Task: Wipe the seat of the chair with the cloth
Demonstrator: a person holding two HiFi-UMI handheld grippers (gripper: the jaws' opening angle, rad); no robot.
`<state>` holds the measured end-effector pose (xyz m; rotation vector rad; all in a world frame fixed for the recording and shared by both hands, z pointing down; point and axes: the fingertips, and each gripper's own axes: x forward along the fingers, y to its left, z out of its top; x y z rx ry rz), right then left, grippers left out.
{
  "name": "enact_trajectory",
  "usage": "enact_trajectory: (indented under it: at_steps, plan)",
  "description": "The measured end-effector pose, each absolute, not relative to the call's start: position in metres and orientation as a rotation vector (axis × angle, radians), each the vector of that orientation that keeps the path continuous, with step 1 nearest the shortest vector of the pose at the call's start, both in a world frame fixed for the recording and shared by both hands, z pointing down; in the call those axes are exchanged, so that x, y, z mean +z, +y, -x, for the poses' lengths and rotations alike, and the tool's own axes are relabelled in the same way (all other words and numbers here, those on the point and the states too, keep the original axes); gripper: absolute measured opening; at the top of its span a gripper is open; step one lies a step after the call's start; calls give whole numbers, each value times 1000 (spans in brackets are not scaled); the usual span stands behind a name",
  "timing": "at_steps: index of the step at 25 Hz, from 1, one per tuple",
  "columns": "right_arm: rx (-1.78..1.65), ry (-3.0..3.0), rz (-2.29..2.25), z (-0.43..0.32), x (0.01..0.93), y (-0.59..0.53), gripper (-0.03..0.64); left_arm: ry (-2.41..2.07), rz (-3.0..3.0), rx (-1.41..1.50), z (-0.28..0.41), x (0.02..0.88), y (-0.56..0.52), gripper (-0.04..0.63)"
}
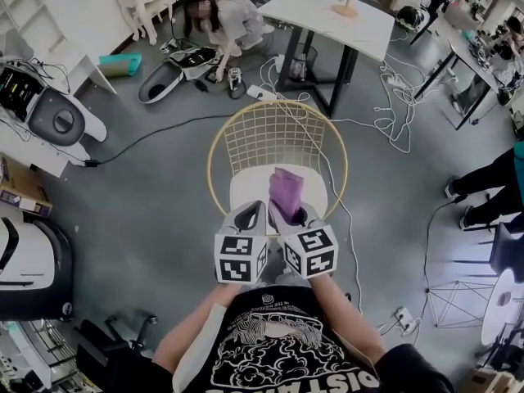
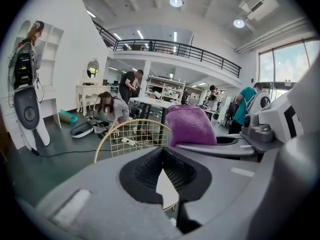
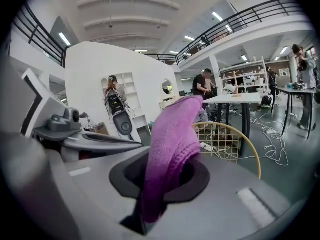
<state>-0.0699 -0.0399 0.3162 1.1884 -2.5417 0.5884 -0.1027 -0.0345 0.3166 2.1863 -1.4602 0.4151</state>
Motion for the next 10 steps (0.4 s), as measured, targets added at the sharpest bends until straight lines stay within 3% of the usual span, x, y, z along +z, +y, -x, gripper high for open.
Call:
enact_trajectory:
  at_steps: [10]
  plan:
    - [604, -2561, -1127, 56, 343, -21, 58, -1487, -2143, 434, 87, 346, -15, 0]
